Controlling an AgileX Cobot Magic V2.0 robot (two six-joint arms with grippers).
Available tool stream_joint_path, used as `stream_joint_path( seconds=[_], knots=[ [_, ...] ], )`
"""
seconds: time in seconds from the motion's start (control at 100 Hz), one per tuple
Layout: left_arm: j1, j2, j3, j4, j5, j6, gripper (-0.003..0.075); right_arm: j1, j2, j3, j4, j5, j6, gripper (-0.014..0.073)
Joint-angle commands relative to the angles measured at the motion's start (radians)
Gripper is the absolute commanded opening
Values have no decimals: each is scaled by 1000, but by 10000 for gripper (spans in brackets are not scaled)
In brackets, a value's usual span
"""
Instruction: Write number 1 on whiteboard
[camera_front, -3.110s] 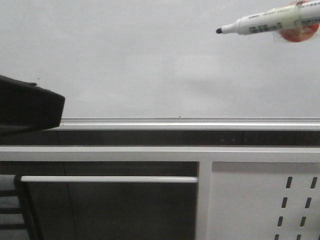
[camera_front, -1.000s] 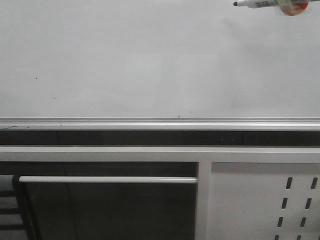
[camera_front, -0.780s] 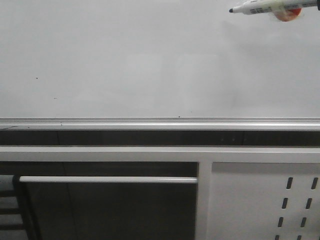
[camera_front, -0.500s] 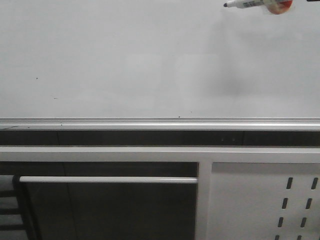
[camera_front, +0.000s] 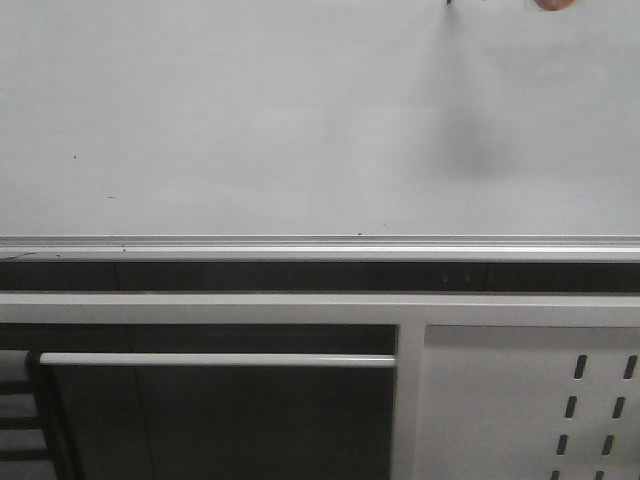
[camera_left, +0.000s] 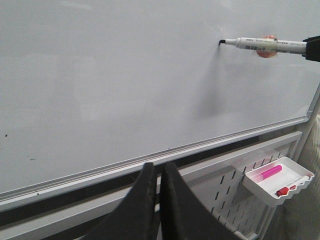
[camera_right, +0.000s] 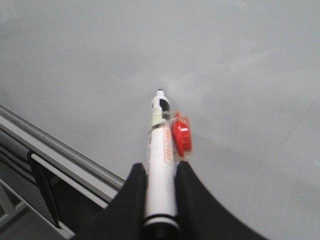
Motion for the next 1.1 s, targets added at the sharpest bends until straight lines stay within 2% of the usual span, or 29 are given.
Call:
stream_joint_path(
  seconds=[0.0,0.8,0.95,1.09],
  knots=[
    [-8,0,-22,9,-82,0,-18,-1,0,-37,-1,-55,-12,-70],
    [-8,0,-22,9,-82,0,-18,-1,129,-37,-1,-43,-12,-70],
    [-8,0,-22,11,-82,0,-18,-1,104,-37,-1,52,-12,-70],
    [-8,0,-22,23,-84,0,-18,-1,2,-37,-1,138,-12,-70]
  ],
)
